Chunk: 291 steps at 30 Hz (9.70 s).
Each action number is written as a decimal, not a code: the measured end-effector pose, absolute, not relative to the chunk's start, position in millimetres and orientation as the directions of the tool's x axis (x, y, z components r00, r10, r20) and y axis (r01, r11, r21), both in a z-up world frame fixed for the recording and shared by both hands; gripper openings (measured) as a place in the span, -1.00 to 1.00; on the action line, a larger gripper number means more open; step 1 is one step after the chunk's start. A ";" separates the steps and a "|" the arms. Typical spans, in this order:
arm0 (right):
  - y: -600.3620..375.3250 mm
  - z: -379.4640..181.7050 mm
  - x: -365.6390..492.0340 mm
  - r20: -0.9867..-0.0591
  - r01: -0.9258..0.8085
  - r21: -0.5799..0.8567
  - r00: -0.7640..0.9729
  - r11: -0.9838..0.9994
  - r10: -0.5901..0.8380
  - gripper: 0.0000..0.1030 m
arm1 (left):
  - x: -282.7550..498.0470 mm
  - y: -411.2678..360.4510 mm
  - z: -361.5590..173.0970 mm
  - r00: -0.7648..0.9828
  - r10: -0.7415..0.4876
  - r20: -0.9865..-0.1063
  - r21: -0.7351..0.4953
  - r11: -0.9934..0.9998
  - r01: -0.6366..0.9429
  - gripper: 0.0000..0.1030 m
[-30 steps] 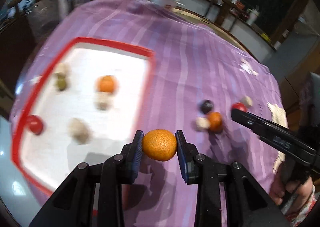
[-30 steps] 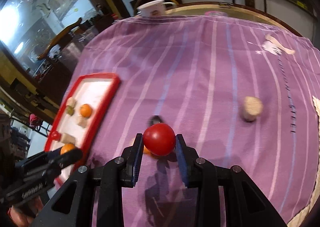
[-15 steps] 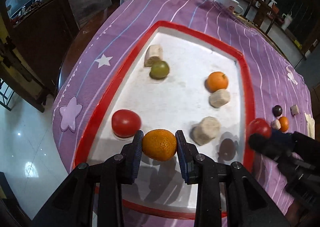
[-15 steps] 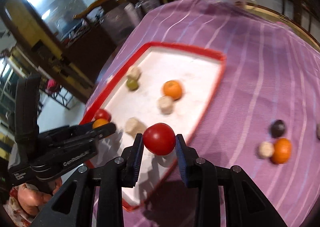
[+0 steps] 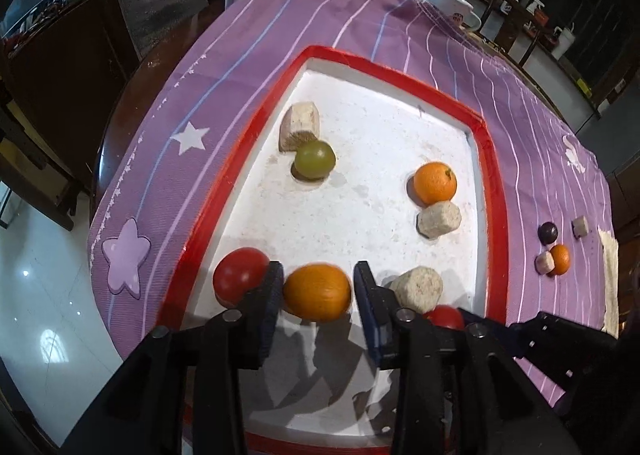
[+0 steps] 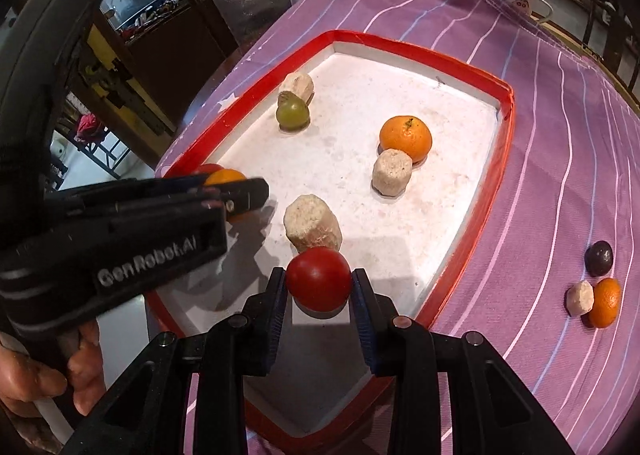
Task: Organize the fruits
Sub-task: 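Carry the orange into the tray and open the left tool while the right tool lowers the tomato, then grasp an orange with the right tool while the left tool reaches toward a beige round piece, then lower the orange and beige round piece into the tray and open both tools, then move both open tools back over the cloth toward the plum and beige cork, then grasp the dark plum with the left tool while the right tool grasps the beige cork, then carry the plum and beige cork into the tray and open both tools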
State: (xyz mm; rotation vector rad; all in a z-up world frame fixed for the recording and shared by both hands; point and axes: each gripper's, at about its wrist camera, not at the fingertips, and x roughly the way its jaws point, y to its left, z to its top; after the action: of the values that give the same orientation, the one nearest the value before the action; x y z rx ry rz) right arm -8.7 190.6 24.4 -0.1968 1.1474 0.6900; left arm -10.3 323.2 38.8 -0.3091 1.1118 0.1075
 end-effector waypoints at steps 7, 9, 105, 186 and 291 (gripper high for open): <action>185.8 35.8 -14.7 -0.881 -0.595 0.195 0.243 0.779 0.406 -0.29 | -12.2 322.8 61.9 0.478 -0.023 -0.878 -0.164 0.953 -0.254 0.01; 182.6 40.8 -17.1 -0.876 -0.598 0.196 0.249 0.777 0.413 -0.29 | -13.0 320.2 66.7 0.482 -0.011 -0.876 -0.154 0.954 -0.257 0.03; -6.7 62.8 13.3 -0.810 -0.343 0.272 0.423 0.899 0.406 -0.28 | 3.0 169.1 71.6 0.560 -0.161 -0.813 -0.213 0.977 -0.029 -0.53; -70.7 60.7 -16.7 -0.814 -0.261 0.279 0.447 0.924 0.371 -0.23 | -25.6 109.3 100.0 0.479 0.034 -0.877 0.002 0.998 -0.067 0.25; -59.4 93.8 45.7 -0.784 -0.194 0.263 0.528 0.945 0.327 -0.29 | 32.0 136.3 98.4 0.556 -0.035 -0.830 -0.037 0.999 0.006 -0.52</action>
State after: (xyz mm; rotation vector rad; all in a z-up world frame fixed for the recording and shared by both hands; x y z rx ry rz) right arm 45.7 -59.4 93.8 0.1502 0.9667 0.3124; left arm 32.0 136.3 98.4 -0.0314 0.9810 -0.0240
